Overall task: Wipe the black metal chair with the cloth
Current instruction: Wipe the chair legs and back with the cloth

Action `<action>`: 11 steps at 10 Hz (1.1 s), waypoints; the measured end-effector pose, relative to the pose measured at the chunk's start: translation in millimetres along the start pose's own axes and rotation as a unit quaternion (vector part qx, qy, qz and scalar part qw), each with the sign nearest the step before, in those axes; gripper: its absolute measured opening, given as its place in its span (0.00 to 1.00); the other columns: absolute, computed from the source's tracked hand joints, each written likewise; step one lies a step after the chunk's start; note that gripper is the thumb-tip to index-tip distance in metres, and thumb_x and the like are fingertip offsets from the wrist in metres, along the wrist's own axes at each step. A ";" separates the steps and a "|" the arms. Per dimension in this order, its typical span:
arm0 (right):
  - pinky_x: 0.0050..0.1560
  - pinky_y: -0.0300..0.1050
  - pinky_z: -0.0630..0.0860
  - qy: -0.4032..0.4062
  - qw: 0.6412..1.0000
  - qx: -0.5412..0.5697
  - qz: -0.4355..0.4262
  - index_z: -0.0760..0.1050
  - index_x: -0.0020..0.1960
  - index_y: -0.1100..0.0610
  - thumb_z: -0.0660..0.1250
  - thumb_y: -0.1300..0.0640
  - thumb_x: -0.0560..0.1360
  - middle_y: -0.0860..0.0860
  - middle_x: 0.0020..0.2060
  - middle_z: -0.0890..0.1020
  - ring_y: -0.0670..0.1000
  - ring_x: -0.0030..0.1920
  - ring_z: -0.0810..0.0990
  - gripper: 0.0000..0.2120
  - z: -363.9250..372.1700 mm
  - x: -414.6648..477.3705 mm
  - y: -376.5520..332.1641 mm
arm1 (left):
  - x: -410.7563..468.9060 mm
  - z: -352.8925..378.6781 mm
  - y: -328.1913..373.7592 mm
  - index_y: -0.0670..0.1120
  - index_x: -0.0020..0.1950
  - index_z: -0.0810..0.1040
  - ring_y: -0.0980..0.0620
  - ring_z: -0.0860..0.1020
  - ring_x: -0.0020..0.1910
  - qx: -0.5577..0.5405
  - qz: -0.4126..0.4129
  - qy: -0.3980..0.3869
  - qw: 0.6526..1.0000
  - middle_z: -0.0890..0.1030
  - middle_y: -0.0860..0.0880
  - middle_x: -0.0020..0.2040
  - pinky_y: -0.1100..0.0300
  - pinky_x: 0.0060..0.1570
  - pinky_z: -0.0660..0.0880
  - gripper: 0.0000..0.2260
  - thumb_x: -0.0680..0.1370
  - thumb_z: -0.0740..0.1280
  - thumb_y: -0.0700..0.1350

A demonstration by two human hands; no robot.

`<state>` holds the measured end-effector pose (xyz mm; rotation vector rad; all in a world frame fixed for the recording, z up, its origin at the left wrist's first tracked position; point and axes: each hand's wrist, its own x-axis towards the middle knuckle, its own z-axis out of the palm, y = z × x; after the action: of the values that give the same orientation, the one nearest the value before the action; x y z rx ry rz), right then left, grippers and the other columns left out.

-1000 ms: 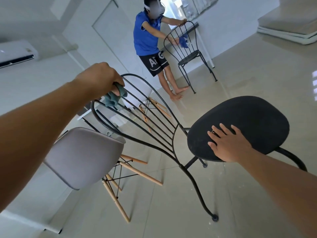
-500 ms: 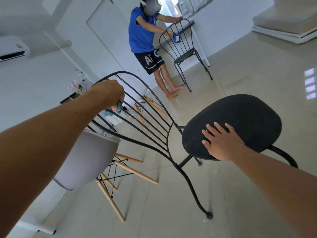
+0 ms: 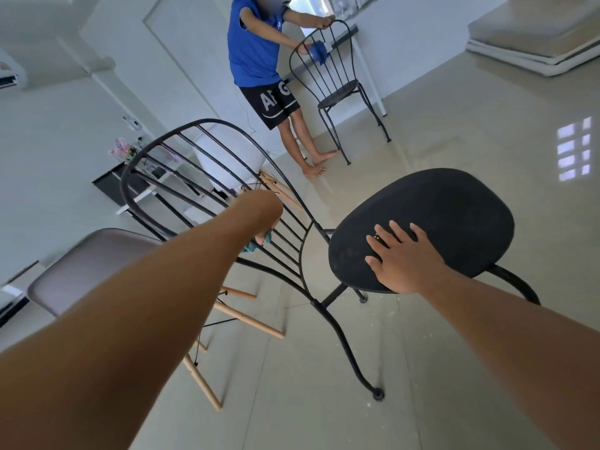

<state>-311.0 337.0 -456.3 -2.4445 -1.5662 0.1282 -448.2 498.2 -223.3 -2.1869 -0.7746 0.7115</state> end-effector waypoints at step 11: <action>0.84 0.66 0.42 0.017 1.000 0.000 0.001 0.44 0.88 0.45 0.38 0.35 0.86 0.49 0.88 0.44 0.56 0.87 0.41 0.33 6.7 5.2 0.6 | -34.0 -72.6 -88.4 0.54 0.57 0.88 0.51 0.80 0.47 0.016 -0.069 0.034 0.997 0.84 0.53 0.44 0.57 0.49 0.76 0.16 0.70 0.82 0.50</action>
<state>-309.6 342.5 -462.7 -2.4354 -1.5504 0.0861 -449.8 494.4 -104.0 -2.0944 -0.8648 0.5732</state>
